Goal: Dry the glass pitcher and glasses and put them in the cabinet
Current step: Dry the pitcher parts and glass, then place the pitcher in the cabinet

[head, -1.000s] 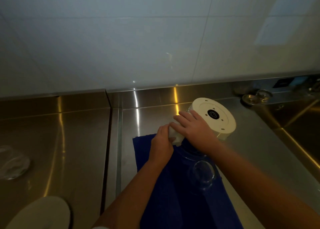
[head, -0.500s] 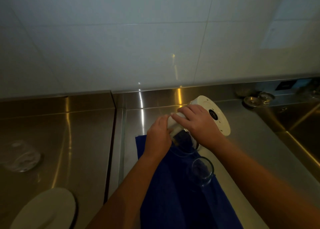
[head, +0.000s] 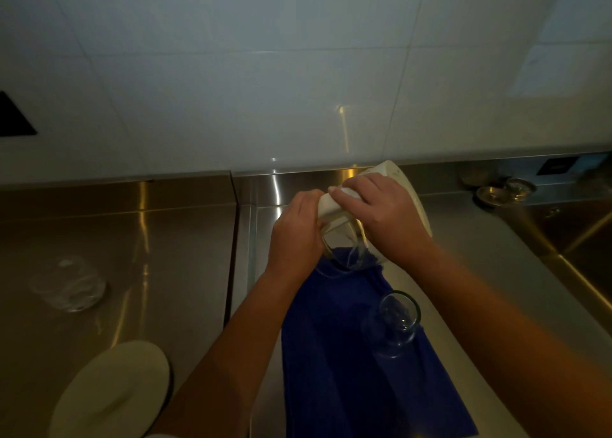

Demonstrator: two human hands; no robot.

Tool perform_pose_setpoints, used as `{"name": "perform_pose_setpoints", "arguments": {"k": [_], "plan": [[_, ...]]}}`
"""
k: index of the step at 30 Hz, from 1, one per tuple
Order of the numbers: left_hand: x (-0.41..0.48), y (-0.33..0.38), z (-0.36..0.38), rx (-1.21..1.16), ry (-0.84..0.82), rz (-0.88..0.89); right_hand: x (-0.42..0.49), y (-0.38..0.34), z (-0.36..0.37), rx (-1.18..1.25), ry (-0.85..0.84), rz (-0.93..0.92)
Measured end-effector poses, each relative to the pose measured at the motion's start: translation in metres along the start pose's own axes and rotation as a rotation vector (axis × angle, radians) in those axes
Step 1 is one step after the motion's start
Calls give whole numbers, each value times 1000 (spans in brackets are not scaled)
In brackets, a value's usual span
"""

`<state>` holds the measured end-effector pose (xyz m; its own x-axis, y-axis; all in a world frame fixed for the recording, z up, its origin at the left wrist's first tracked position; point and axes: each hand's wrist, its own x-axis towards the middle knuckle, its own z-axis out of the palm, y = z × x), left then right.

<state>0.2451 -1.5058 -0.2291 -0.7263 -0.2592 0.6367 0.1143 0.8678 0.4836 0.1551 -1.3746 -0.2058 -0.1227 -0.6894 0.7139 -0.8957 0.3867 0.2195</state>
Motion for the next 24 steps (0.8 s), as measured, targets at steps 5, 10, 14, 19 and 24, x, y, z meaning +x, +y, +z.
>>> {"name": "perform_pose_setpoints", "arguments": {"k": [5,10,14,19,24], "plan": [[-9,-10,-23,105,-48,58,0,-22,6,61,21,38],[-19,-22,-44,257,-87,132,-2,-54,14,142,37,156],[-27,-31,-53,338,-125,222,-15,-78,24,273,24,293],[-33,-30,-60,406,-222,281,-30,-98,35,384,13,446],[-38,-31,-51,391,-299,270,-50,-100,44,373,-49,461]]}}
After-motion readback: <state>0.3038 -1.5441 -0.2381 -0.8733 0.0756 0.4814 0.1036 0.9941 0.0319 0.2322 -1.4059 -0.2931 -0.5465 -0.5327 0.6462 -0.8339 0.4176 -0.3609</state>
